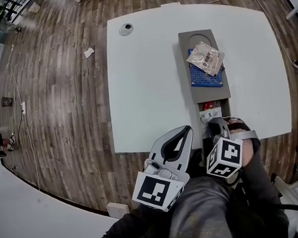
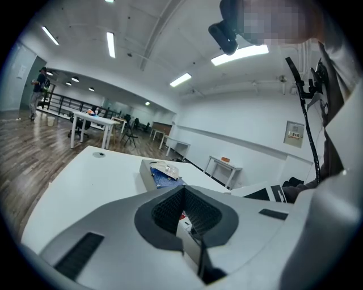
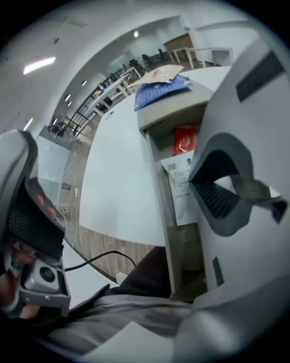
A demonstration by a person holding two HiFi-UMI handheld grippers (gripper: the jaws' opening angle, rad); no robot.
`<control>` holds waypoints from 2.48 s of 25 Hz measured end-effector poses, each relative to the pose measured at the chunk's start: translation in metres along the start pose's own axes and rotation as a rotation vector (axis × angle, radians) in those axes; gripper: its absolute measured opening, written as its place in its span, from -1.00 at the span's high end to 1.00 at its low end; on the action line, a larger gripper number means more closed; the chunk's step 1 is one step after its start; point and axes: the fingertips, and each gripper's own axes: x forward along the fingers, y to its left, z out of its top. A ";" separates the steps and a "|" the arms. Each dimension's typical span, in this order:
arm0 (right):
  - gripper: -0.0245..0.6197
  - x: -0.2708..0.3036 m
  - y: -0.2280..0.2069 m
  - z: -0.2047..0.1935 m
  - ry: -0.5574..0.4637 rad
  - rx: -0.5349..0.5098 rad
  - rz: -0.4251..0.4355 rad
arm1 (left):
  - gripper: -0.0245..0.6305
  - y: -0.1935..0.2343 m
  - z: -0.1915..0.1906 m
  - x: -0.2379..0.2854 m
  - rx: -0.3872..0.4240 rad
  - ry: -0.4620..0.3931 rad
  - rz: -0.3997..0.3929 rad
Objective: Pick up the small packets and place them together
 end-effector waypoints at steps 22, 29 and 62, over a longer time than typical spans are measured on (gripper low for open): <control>0.89 -0.014 -0.011 0.005 -0.113 0.204 0.033 | 0.92 -0.005 -0.002 -0.004 -0.006 0.003 -0.019; 0.10 0.007 -0.021 0.014 -0.052 0.199 0.092 | 0.92 0.006 -0.001 -0.004 -0.013 0.003 -0.003; 0.65 -0.075 0.012 0.018 -0.218 0.163 -0.071 | 0.92 -0.053 0.020 -0.020 0.077 -0.067 -0.070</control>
